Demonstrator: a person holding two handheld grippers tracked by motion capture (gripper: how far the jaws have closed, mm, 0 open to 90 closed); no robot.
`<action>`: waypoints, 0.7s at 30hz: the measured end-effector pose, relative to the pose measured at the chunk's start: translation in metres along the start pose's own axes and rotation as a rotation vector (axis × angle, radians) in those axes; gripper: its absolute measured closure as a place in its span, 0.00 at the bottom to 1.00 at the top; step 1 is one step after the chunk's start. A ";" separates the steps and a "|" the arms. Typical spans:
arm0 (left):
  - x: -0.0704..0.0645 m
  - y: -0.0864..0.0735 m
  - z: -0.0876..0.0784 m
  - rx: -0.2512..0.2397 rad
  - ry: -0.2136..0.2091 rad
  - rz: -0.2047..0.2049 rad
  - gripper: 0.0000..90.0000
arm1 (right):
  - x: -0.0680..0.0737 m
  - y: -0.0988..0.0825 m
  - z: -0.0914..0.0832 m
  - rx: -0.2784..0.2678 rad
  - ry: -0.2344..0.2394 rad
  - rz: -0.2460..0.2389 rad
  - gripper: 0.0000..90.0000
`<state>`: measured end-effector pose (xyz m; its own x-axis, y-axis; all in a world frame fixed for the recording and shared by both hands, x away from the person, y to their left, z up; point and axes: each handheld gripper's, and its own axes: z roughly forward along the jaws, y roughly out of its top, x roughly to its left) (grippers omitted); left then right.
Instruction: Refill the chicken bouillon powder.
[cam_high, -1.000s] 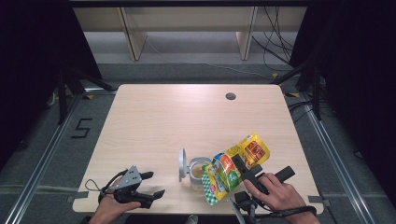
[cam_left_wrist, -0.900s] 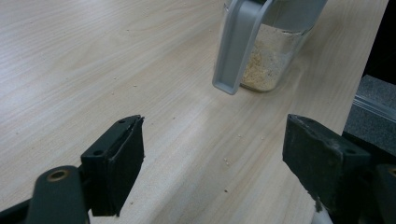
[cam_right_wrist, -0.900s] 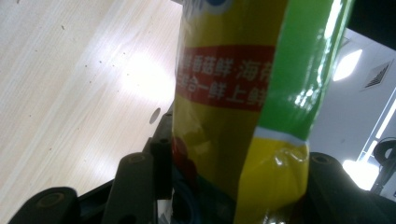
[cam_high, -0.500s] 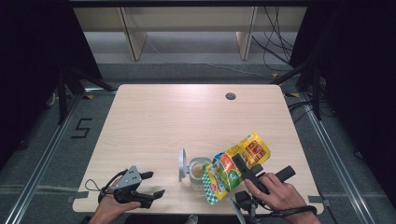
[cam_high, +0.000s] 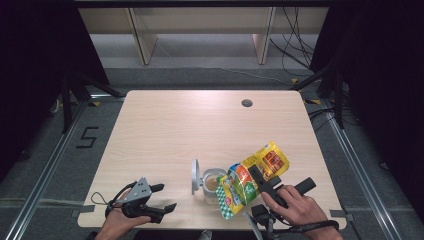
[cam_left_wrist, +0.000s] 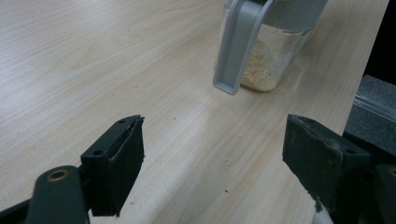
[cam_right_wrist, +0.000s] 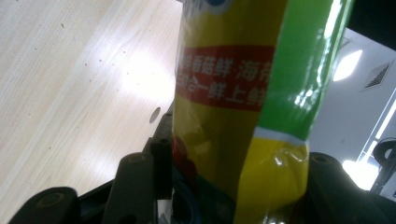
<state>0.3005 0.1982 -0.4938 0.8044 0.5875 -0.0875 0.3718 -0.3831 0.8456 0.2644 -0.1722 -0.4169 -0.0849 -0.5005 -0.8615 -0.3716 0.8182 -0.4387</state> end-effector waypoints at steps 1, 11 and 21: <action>0.000 0.000 0.000 0.001 0.007 0.000 0.23 | 0.000 0.000 0.000 0.002 0.000 0.003 0.63; 0.000 0.000 0.000 0.001 0.005 0.000 0.22 | -0.002 -0.001 -0.001 0.006 -0.002 -0.012 0.63; 0.000 0.000 0.000 0.000 0.006 -0.001 0.22 | 0.000 -0.001 -0.001 0.002 -0.002 0.005 0.63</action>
<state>0.3001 0.1979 -0.4938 0.8014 0.5920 -0.0849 0.3724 -0.3829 0.8454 0.2644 -0.1732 -0.4159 -0.0844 -0.4960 -0.8642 -0.3693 0.8211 -0.4352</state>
